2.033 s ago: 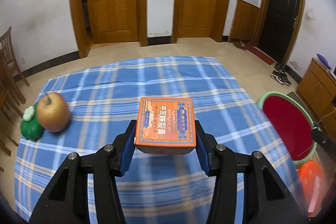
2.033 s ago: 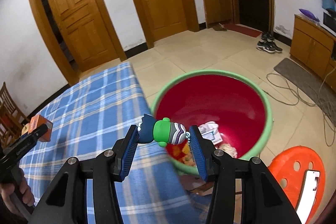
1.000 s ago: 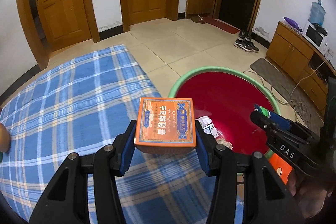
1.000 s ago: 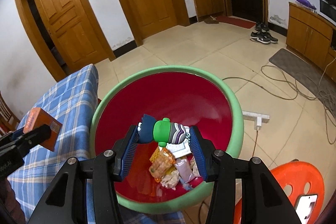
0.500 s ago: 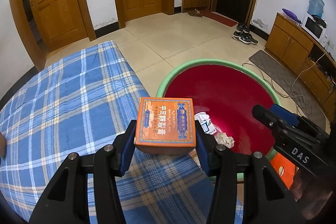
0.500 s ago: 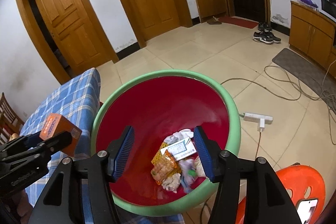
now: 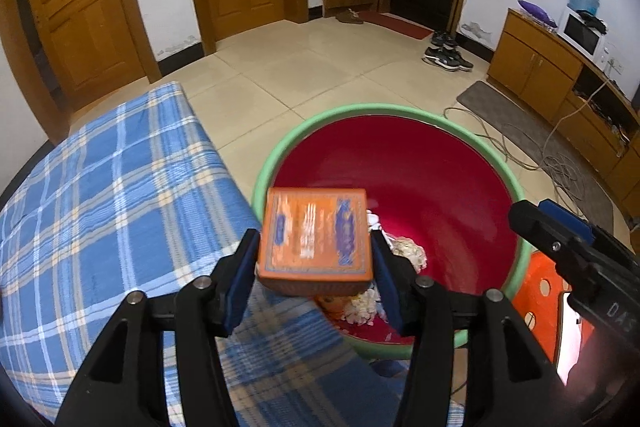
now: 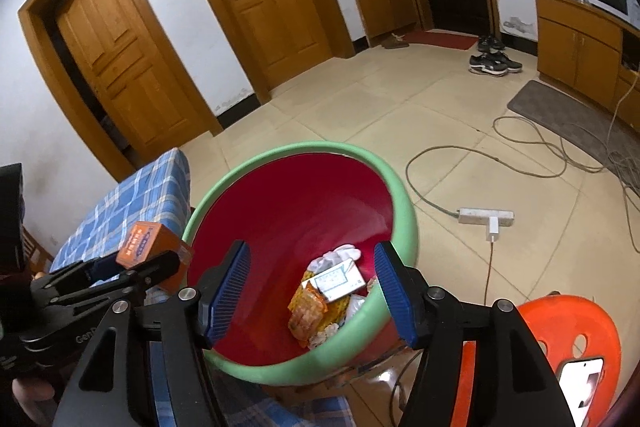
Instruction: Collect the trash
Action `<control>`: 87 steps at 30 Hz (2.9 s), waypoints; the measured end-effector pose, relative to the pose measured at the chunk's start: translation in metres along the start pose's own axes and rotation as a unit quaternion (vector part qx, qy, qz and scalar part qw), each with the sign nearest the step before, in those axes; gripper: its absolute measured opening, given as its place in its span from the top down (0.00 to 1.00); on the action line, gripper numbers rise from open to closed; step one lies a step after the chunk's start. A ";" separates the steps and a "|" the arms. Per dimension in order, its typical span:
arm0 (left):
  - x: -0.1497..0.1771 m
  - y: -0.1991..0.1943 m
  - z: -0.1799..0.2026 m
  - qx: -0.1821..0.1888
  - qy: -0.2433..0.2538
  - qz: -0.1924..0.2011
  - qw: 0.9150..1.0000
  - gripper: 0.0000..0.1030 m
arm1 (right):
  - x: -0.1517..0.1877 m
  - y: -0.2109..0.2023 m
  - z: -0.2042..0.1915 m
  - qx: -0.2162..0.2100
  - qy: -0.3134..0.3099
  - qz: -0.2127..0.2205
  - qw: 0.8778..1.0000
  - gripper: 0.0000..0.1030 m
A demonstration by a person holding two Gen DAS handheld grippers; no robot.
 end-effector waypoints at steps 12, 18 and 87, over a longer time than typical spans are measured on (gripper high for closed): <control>0.011 -0.022 -0.012 -0.009 -0.019 0.009 1.000 0.36 | 0.004 -0.016 -0.014 -0.003 -0.012 0.001 1.000 0.36; 0.024 -0.044 -0.031 -0.021 -0.037 0.014 0.999 0.36 | 0.010 -0.031 -0.031 -0.007 -0.024 0.006 1.000 0.31; 0.180 -0.201 -0.155 -0.166 -0.184 0.086 0.965 0.24 | 0.130 -0.128 -0.187 -0.053 -0.145 0.046 0.987 0.24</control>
Point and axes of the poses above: each gripper's, at about its wrist camera, not at the fingertips, and y roughly the way its jaws point, z to its right, x to its underside, the point moved 6 cm from there along y, roughly the way its jaws point, and after that the axes turned 1 degree about y, right-handed, at the moved point
